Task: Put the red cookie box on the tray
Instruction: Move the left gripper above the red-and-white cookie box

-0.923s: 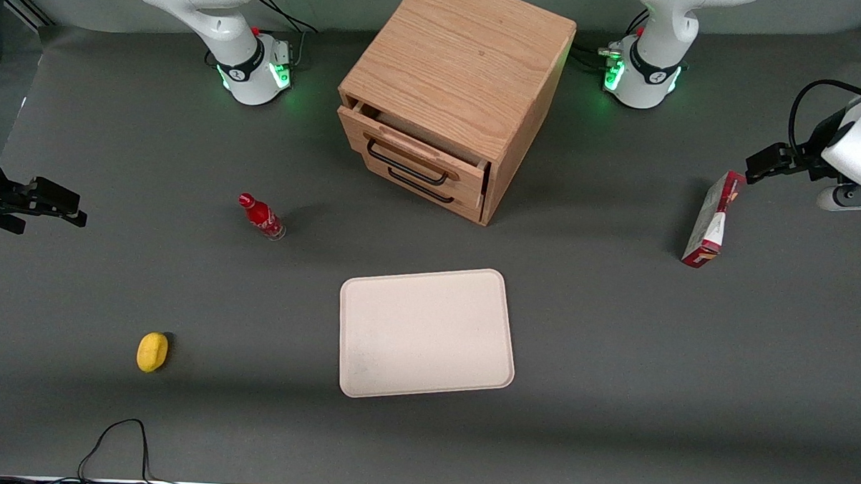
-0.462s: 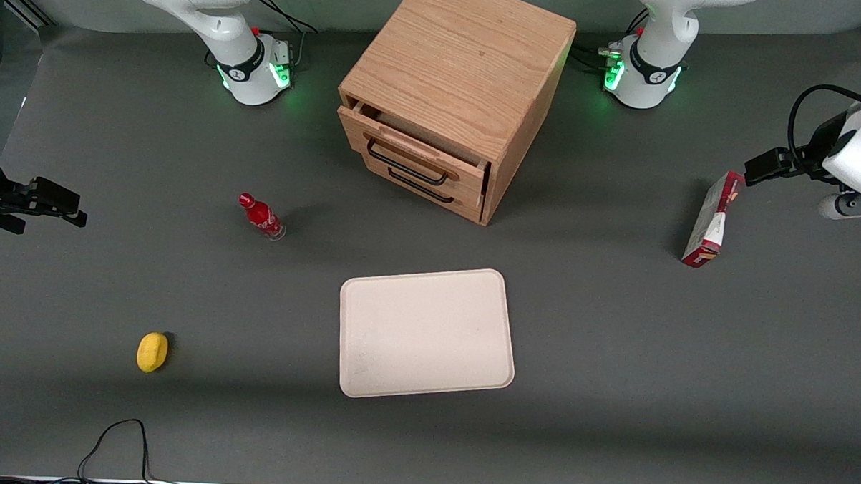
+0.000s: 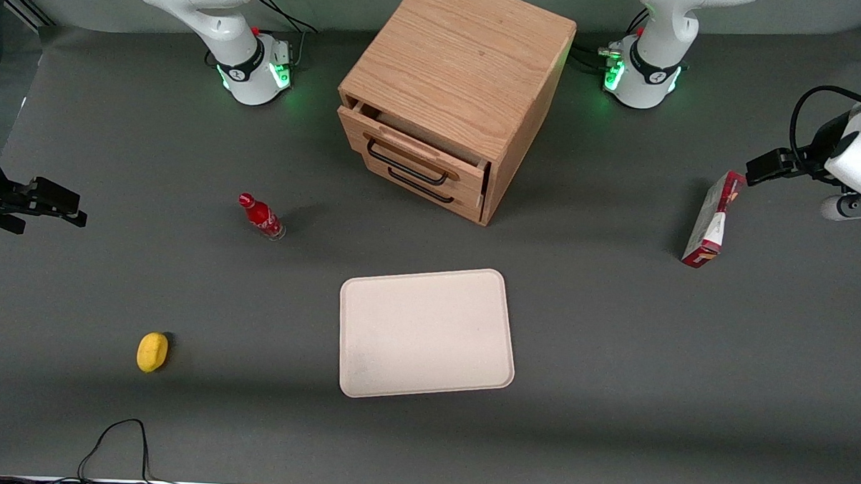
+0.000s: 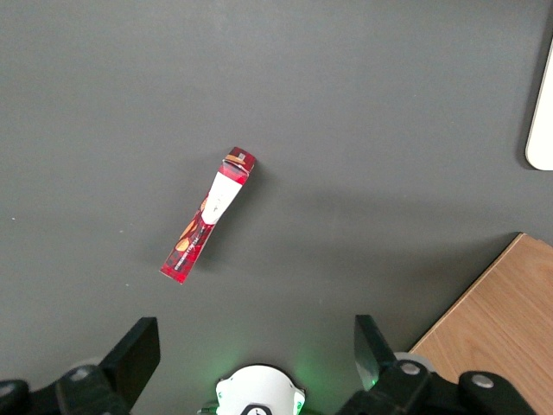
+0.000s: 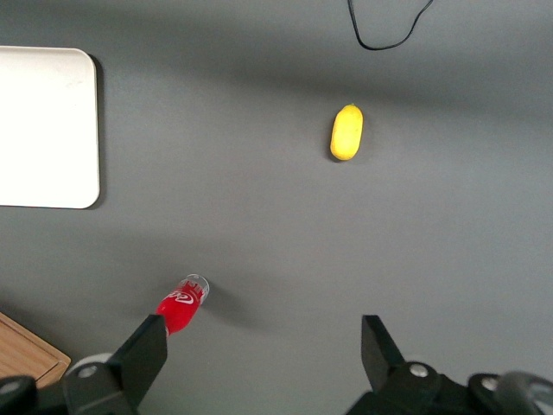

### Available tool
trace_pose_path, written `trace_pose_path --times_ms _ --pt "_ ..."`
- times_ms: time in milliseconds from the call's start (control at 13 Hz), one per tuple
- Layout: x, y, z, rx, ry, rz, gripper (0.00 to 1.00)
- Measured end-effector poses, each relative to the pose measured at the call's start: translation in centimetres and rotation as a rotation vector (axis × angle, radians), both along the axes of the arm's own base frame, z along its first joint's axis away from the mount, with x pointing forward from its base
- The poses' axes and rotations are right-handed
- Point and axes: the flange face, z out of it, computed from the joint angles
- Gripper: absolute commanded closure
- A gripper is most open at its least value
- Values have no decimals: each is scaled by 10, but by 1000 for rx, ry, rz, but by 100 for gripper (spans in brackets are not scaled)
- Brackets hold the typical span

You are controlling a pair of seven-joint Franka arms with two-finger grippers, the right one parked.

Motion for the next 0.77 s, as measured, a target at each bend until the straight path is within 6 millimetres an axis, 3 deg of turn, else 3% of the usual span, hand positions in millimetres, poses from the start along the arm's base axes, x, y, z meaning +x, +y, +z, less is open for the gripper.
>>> trace_pose_path --times_ms 231,462,769 --pt "-2 6 0 1 13 -5 0" --pt "-5 28 -1 -5 41 -20 0" --pt "-14 96 4 -4 66 -142 1"
